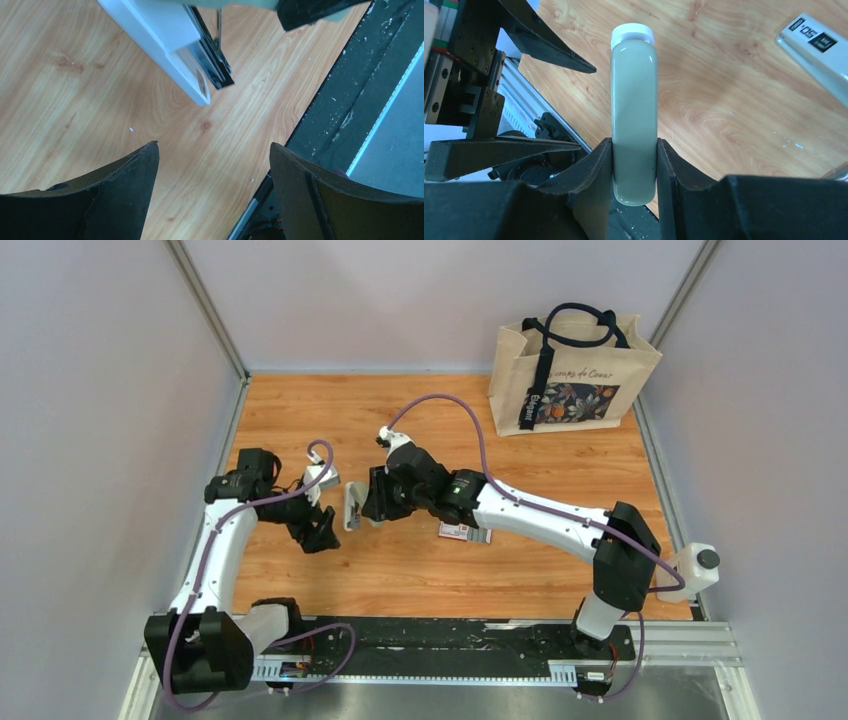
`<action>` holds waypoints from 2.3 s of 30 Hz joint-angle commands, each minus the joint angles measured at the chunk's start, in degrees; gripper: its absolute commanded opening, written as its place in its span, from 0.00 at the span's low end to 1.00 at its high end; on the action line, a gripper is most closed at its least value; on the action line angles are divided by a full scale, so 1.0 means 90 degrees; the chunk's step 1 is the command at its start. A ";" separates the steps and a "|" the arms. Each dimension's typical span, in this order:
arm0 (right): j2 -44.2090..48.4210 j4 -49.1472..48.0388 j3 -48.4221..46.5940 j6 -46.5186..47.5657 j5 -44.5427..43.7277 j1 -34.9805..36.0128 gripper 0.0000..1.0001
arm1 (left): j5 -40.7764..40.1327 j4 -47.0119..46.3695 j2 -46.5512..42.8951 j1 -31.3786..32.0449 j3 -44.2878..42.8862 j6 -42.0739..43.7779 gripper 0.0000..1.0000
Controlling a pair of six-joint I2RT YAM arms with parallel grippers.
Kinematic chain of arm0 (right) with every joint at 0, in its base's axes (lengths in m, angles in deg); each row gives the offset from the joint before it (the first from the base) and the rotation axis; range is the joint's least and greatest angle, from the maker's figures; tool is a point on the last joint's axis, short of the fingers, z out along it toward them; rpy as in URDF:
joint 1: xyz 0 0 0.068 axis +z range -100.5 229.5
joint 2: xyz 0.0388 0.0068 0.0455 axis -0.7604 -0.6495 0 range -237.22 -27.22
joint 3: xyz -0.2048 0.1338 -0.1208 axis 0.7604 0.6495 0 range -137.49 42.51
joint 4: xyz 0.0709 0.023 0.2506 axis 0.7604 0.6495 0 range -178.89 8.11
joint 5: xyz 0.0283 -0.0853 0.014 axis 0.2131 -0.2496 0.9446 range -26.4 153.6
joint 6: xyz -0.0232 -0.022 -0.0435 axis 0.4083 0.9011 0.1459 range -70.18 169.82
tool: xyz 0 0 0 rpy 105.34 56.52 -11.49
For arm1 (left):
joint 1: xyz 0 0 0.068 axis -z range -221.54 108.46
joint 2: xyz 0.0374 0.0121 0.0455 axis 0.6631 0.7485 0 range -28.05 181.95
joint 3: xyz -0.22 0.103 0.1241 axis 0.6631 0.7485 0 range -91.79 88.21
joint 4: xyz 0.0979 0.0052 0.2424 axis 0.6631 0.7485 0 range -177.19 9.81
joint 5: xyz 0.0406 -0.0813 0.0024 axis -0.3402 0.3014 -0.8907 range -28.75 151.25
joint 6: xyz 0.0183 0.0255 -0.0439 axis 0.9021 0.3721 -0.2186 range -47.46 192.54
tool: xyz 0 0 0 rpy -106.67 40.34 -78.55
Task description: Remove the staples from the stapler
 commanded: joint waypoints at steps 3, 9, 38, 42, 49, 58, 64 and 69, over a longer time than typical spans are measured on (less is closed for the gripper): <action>0.0391 -0.0855 0.0392 -0.0518 0.0465 -0.0012 0.09 | 0.0057 -0.0825 -0.0133 0.0282 0.0229 -0.0093 0.84; 0.0459 -0.1246 0.0627 -0.0597 0.0778 -0.0032 0.10 | -0.0157 -0.1226 -0.0172 0.0631 0.0473 -0.0113 0.73; 0.0284 -0.1734 0.0901 -0.0977 0.1646 -0.0256 0.09 | -0.0636 -0.1949 0.0004 0.0946 0.0952 0.0132 0.56; 0.0196 -0.1763 0.0891 -0.1094 0.1803 -0.0266 0.09 | -0.0714 -0.2242 -0.0133 0.0946 0.1010 -0.0044 0.51; 0.0128 -0.1997 0.1096 -0.1397 0.2008 -0.0266 0.08 | -0.0695 -0.2418 -0.0162 0.0946 0.1127 -0.0113 0.48; -0.0078 -0.1911 0.1106 -0.1388 0.2224 -0.0247 0.08 | -0.0792 -0.2515 -0.0113 0.0946 0.1176 -0.0093 0.35; -0.0019 -0.0906 0.1174 -0.0813 0.1717 -0.0246 0.07 | -0.1251 -0.3041 -0.0192 0.0946 0.1332 -0.0103 0.26; 0.0059 -0.0563 0.1476 -0.0315 0.1501 -0.0217 0.06 | -0.1885 -0.3306 -0.0289 0.1034 0.1547 0.0287 0.22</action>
